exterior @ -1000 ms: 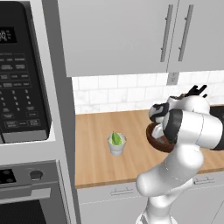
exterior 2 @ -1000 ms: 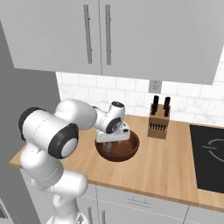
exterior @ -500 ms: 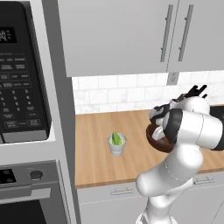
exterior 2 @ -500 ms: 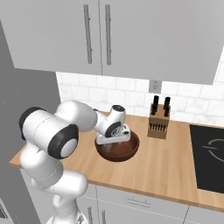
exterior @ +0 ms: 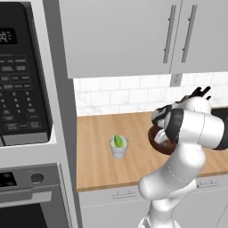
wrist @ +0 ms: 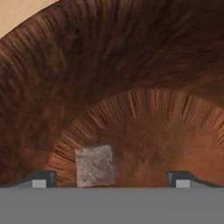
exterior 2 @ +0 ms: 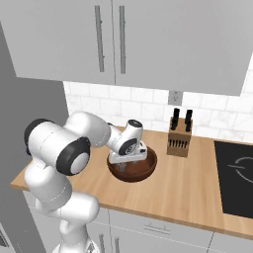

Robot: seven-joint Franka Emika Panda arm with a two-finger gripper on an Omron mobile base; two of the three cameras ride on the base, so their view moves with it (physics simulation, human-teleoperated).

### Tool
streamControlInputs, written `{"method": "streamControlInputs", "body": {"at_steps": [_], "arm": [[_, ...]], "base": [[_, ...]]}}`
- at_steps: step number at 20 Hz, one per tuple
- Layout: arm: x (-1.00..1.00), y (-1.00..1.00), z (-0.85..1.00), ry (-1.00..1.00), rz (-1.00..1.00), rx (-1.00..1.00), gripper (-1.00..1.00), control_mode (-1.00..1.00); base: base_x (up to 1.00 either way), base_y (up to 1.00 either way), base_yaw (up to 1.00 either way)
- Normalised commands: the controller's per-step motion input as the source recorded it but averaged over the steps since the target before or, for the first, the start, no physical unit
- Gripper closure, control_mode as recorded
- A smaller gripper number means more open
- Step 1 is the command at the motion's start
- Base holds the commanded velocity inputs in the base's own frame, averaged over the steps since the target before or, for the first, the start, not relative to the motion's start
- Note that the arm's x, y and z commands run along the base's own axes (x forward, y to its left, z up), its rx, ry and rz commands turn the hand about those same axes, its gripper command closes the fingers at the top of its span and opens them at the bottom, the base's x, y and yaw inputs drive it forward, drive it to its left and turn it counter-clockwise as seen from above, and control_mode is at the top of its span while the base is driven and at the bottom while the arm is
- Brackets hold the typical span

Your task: Grab a lemon wedge from the fridge and one ice cube from the ice bowl, and put them in the glass of lemonade.

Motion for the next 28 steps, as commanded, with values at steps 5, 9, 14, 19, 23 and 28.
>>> {"method": "streamControlInputs", "body": {"at_steps": [5, 9, 14, 19, 23, 28], "arm": [[0.16, -0.34, -0.02, 0.0, 0.0, 0.01, -1.0, -1.0], [0.05, -0.15, -0.09, 0.0, 0.0, 0.02, -1.0, -1.0], [0.0, 0.0, -0.02, 0.0, 0.0, 0.01, -1.0, -1.0], [-0.18, 0.01, -0.01, 0.0, 0.0, 0.0, -1.0, -1.0], [-0.18, 0.0, -0.04, 0.0, 0.0, 0.0, -1.0, -1.0], [-0.02, 0.2, 0.0, 0.0, 0.0, 0.0, -1.0, -1.0]], "base": [[0.0, 0.0, 0.0], [0.0, 0.0, 0.0], [0.0, 0.0, 0.0], [0.0, 0.0, 0.0], [0.0, 0.0, 0.0], [0.0, 0.0, 0.0]]}}
